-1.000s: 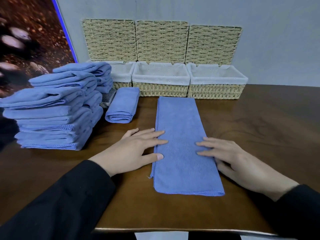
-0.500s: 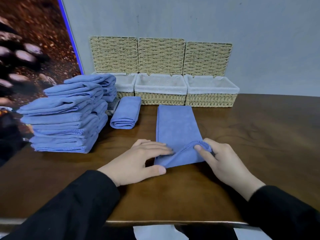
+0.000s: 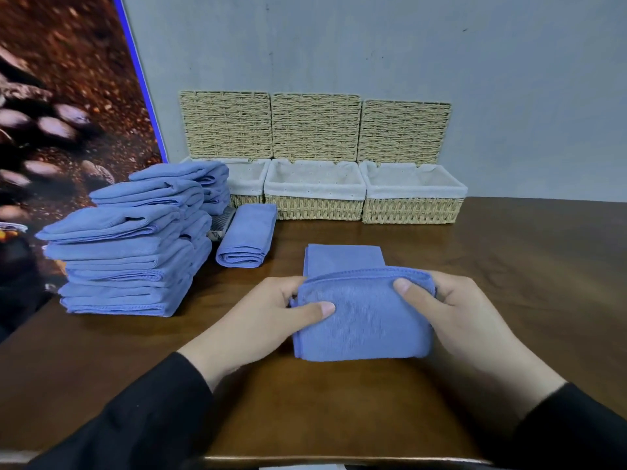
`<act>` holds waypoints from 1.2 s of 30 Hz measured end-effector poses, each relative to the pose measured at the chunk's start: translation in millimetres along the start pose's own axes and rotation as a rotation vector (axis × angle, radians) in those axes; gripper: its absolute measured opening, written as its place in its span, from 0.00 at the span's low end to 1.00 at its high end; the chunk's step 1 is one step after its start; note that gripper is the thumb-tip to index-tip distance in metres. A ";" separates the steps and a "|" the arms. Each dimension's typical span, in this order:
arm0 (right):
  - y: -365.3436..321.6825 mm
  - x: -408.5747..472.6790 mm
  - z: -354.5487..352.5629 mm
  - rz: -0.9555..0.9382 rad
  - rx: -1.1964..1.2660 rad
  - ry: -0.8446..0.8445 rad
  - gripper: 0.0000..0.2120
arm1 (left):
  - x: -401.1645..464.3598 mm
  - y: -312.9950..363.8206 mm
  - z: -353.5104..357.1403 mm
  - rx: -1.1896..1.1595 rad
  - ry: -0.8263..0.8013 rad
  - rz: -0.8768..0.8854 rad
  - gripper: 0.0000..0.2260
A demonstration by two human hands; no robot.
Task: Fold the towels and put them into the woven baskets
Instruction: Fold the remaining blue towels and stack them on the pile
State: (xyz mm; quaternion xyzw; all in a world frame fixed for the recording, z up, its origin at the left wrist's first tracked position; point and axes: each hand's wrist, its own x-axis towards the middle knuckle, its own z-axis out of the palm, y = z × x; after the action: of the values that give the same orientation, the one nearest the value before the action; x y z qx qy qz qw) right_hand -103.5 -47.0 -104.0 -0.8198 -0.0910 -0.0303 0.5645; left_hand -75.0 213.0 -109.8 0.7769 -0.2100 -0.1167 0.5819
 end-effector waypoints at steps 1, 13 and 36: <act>-4.1 6.2 -2.4 0.003 -0.014 0.006 0.11 | 4.9 2.4 -1.6 -0.038 0.014 -0.019 0.08; 50.2 155.7 -7.3 0.194 -0.327 0.089 0.25 | 131.9 -25.4 -36.1 0.411 0.436 -0.114 0.05; 68.5 107.0 -6.1 -0.114 -0.783 -0.460 0.34 | 121.7 -58.1 -24.6 0.956 -0.089 0.201 0.23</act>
State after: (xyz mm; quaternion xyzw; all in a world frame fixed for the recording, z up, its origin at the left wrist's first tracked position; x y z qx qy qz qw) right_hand 14.3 -64.1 -148.6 -0.9506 -0.2404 0.0893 0.1747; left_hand 54.2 191.4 -150.3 0.9273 -0.3386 0.0164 0.1590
